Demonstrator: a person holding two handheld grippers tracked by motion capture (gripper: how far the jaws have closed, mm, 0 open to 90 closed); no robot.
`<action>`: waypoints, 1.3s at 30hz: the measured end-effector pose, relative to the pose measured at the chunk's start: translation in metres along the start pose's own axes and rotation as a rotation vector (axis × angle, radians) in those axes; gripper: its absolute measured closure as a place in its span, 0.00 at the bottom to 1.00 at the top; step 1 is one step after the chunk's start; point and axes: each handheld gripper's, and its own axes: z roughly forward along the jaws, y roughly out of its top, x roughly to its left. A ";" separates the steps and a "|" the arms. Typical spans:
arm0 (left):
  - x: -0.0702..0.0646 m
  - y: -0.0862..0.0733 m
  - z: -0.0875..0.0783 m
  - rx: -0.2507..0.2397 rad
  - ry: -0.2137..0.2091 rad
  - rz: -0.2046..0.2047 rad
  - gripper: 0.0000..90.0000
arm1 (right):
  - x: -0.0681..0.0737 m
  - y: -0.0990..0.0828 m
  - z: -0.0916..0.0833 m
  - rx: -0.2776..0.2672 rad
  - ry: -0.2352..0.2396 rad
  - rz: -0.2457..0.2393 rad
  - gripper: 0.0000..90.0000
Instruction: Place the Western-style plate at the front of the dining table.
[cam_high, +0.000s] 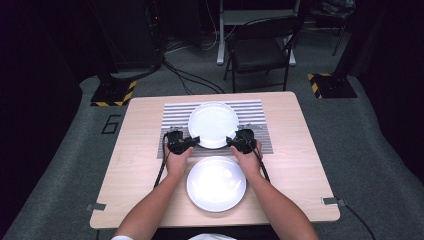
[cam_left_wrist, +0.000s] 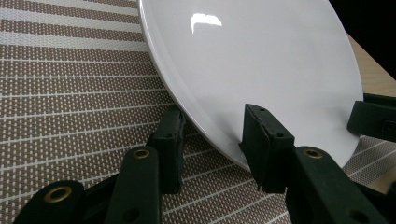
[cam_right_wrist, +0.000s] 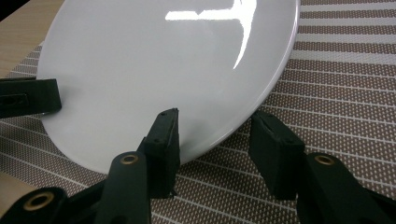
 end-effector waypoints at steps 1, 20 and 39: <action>0.001 0.000 0.000 0.005 0.001 0.003 0.66 | 0.000 0.000 0.001 0.004 -0.003 0.002 0.58; 0.005 0.000 0.003 0.016 0.019 -0.008 0.66 | 0.003 0.000 0.006 0.030 -0.003 -0.004 0.59; 0.004 0.001 0.009 0.045 0.033 -0.007 0.66 | -0.003 0.001 0.014 0.065 0.000 0.021 0.58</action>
